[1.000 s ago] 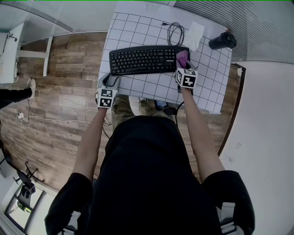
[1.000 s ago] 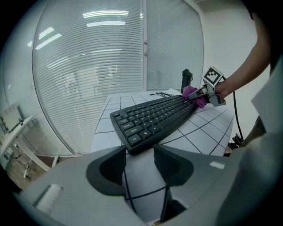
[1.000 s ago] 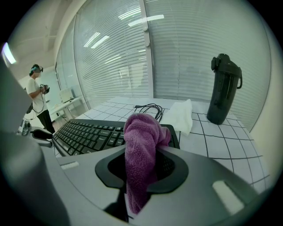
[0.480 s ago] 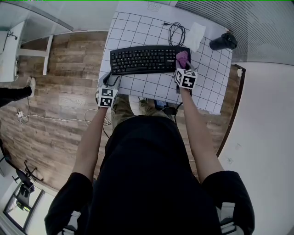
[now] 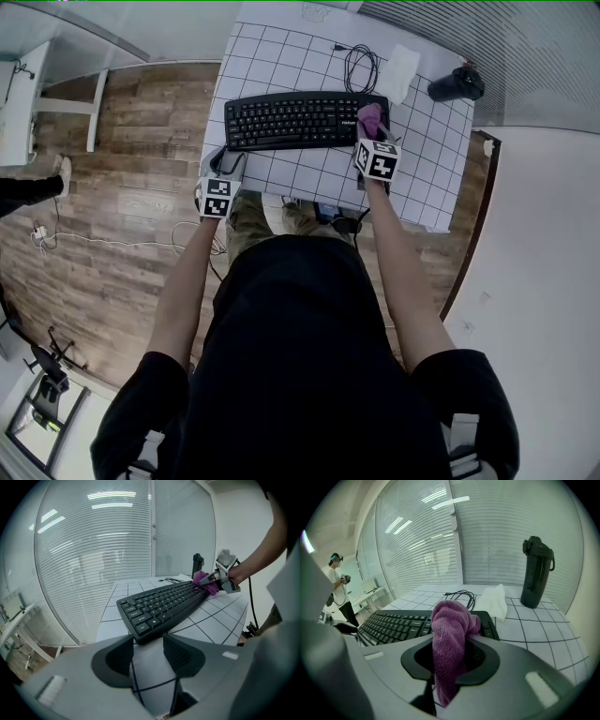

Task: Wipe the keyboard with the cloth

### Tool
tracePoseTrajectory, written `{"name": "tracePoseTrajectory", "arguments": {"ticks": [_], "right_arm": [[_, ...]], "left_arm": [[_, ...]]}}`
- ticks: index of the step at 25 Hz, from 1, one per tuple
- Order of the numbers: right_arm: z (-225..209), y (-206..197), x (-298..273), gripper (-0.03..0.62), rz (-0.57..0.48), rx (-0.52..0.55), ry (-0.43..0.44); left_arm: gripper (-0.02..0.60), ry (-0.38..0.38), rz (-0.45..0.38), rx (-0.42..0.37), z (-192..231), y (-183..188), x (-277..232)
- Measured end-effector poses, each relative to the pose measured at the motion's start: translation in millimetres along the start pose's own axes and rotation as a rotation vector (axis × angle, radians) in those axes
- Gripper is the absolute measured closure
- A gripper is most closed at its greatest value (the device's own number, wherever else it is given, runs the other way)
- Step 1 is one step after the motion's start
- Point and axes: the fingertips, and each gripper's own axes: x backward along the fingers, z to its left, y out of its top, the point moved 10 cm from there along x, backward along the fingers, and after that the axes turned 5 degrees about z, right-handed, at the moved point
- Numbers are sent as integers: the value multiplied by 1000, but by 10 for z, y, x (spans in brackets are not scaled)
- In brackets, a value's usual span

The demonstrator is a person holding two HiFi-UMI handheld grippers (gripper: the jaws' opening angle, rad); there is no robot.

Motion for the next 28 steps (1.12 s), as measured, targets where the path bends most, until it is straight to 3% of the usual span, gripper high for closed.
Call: {"name": "tracePoseTrajectory", "arguments": {"ticks": [3,16,28], "right_arm": [[138,-12,-26,488,5,12,37],[297,-12,-46,487,7,28,39],[651,-15,-96,488,11,81,90]], "left_arm": [[408,1,-4,0,-6,-3,0],[408,5,-35,-13,0,-36,-46],[408,3,-6,-2,-16,-12,-3]]}}
